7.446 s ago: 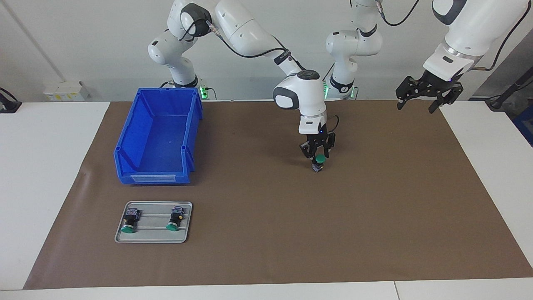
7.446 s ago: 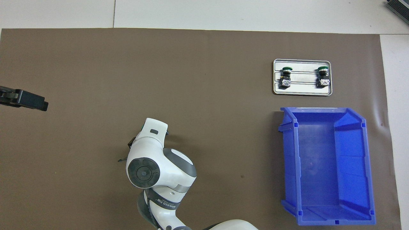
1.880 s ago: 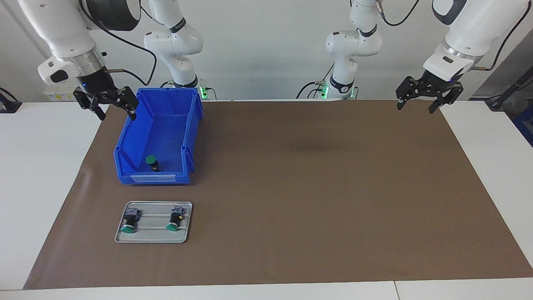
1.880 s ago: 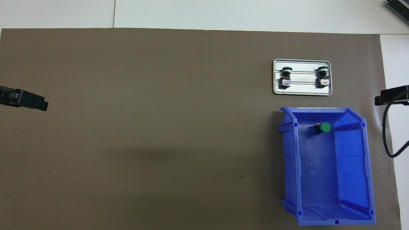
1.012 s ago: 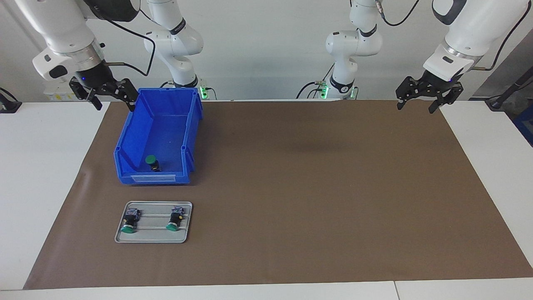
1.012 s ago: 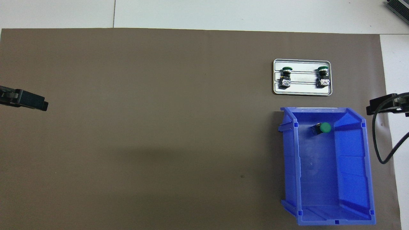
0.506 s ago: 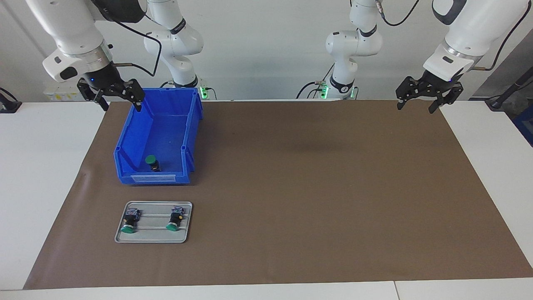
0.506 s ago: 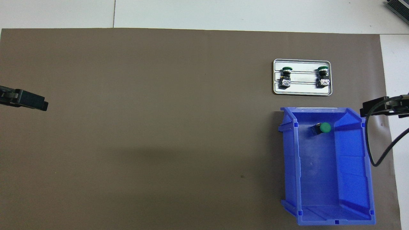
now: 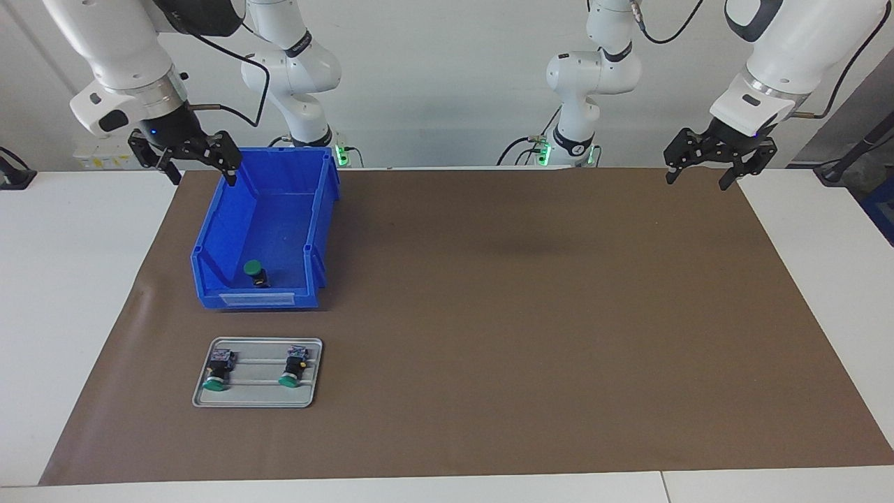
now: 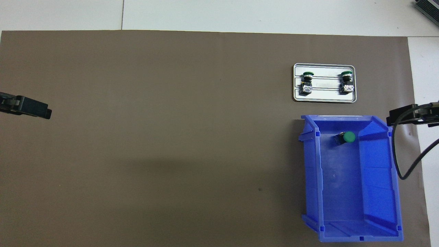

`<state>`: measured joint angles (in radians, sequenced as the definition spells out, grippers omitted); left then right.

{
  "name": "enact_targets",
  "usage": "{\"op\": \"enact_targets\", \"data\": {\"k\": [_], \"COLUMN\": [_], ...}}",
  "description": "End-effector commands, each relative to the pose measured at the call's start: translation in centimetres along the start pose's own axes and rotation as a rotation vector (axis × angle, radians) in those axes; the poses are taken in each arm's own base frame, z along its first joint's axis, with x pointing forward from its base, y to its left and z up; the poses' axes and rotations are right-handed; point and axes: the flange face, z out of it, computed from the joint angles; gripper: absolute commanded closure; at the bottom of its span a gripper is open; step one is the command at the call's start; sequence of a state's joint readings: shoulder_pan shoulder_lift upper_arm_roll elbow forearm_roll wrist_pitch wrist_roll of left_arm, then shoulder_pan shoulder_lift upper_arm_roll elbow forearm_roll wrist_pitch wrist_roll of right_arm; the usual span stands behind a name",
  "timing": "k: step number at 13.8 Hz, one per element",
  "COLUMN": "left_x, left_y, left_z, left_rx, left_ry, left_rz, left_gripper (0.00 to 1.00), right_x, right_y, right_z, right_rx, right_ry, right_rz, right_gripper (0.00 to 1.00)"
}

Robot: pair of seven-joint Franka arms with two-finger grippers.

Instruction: Place and press button with both arms

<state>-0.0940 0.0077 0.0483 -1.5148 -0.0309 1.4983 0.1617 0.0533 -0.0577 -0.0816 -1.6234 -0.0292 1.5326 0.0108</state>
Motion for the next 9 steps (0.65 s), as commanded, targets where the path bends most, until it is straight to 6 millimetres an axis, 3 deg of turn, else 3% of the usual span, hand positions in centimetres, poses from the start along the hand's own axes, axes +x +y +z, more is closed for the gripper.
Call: {"op": "enact_targets", "data": {"k": [1,9], "left_x": [-0.88,-0.91], "left_y": [-0.08,-0.15], "left_z": [0.02,0.03], "left_rx": [0.009,0.009], "left_ry": [0.006,0.005], "left_rz": [-0.006,-0.007], "left_gripper": [0.00,0.00], "right_x": [-0.78,-0.83], "right_y": [-0.42,-0.03], "right_z": [-0.06,0.00], "right_rx": [0.005,-0.023], "right_ry": [0.001,0.000], "right_rz": [0.020,0.010], "right_gripper": [0.00,0.00]}}
